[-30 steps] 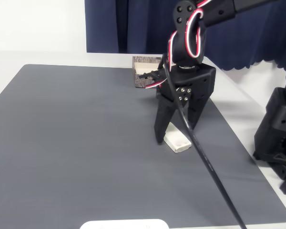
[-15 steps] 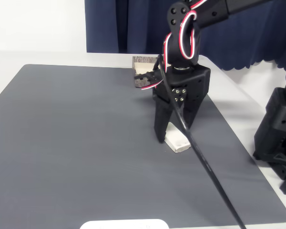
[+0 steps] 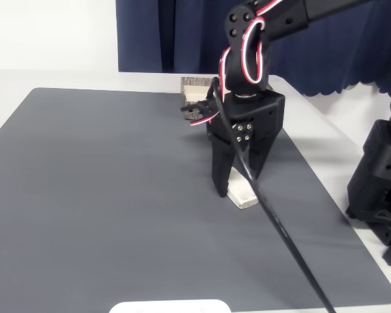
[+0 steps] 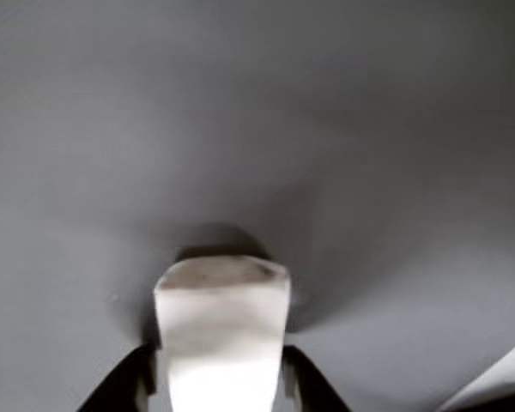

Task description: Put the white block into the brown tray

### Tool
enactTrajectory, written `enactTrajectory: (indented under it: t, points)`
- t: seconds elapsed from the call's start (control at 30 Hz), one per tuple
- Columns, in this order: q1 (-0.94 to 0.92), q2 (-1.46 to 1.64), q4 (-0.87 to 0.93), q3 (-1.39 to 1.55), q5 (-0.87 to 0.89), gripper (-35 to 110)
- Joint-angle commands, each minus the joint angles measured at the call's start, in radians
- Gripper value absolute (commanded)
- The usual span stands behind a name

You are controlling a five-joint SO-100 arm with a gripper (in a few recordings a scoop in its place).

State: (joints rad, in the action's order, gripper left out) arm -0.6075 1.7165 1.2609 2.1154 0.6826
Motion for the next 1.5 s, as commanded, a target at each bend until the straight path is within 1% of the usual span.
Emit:
enactTrajectory:
  t: [0.0, 0.3, 0.73, 1.47]
  points:
    - [0.011, -0.003, 0.005, -0.044, -0.006, 30]
    - [0.015, -0.020, 0.006, -0.061, -0.006, 23]
    - [0.020, -0.023, 0.026, -0.064, -0.003, 9]
    - [0.021, -0.061, 0.025, -0.051, 0.018, 9]
